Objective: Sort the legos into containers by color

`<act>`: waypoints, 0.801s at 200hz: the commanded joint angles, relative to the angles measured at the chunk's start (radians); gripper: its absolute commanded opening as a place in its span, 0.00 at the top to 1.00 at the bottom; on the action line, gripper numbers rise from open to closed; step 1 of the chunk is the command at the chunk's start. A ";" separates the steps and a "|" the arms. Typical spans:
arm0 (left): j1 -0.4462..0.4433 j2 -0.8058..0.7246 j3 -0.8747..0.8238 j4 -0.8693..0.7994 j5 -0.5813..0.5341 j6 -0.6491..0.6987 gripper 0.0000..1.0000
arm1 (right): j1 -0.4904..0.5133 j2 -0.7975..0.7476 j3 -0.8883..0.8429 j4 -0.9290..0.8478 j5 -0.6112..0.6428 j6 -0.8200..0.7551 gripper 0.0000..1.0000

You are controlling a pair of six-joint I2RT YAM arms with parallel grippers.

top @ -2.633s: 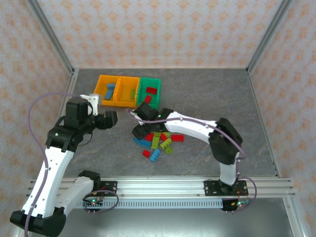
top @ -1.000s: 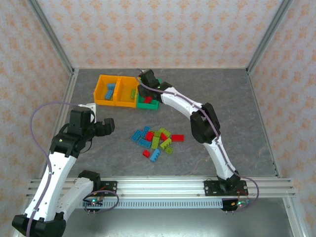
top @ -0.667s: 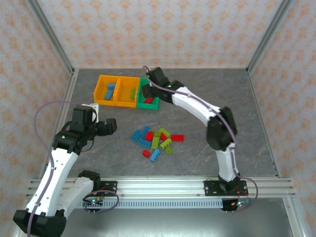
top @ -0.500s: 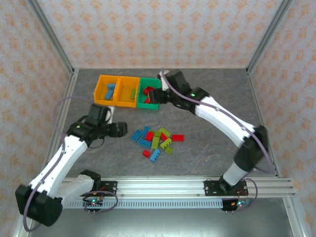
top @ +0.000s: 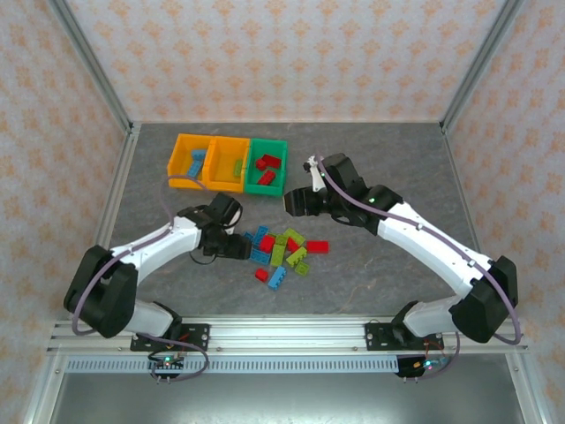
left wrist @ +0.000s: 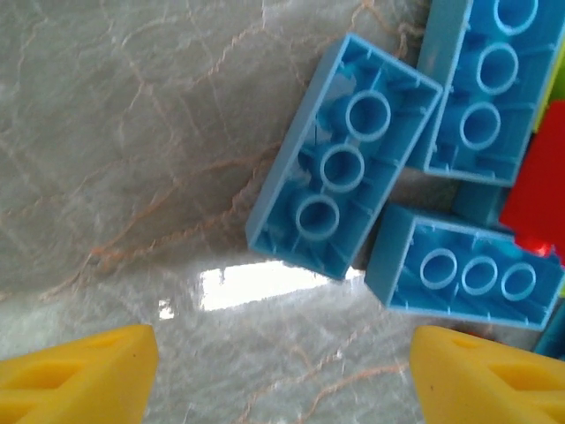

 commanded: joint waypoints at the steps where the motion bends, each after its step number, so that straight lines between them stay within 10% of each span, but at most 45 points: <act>1: 0.000 0.036 0.040 0.070 -0.036 -0.007 0.26 | 0.001 0.011 0.035 -0.019 -0.009 0.016 0.30; 91: 0.001 0.190 0.078 0.115 -0.102 0.005 0.28 | 0.003 -0.004 0.034 -0.035 0.001 0.026 0.29; 160: 0.001 0.231 0.086 0.129 -0.130 0.000 0.56 | 0.015 -0.013 0.046 -0.057 -0.004 0.041 0.29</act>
